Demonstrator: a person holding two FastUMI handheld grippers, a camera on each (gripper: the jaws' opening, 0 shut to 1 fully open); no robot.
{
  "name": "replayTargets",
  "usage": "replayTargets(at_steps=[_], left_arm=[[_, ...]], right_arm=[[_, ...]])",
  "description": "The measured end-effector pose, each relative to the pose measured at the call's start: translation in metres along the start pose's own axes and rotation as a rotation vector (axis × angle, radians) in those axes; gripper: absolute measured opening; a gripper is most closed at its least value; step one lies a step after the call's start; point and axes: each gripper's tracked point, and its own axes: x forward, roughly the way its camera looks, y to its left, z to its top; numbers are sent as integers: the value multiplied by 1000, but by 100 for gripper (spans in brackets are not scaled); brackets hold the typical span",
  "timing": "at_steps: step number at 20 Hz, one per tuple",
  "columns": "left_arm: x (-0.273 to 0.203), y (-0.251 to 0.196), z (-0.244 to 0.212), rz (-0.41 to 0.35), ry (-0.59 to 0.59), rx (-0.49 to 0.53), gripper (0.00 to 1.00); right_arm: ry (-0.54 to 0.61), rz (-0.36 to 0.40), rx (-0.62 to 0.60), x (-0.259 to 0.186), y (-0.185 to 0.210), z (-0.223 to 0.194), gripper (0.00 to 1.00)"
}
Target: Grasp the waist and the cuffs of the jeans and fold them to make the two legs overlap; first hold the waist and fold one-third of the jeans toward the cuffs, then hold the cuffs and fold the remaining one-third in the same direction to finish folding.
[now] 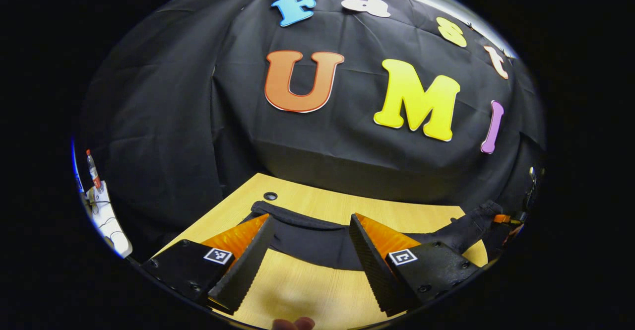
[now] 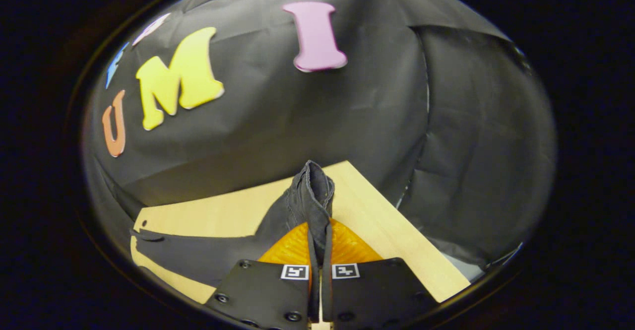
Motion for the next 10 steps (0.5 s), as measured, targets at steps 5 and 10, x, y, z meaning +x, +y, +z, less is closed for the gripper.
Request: replayTargets(at_steps=[5, 10], left_arm=[[3, 39, 4, -2, -39, -46, 98], [-1, 87, 5, 34, -60, -98, 98]], right_arm=[[-47, 128, -73, -48, 127, 28, 2], [-39, 251, -175, -54, 263, -12, 2]])
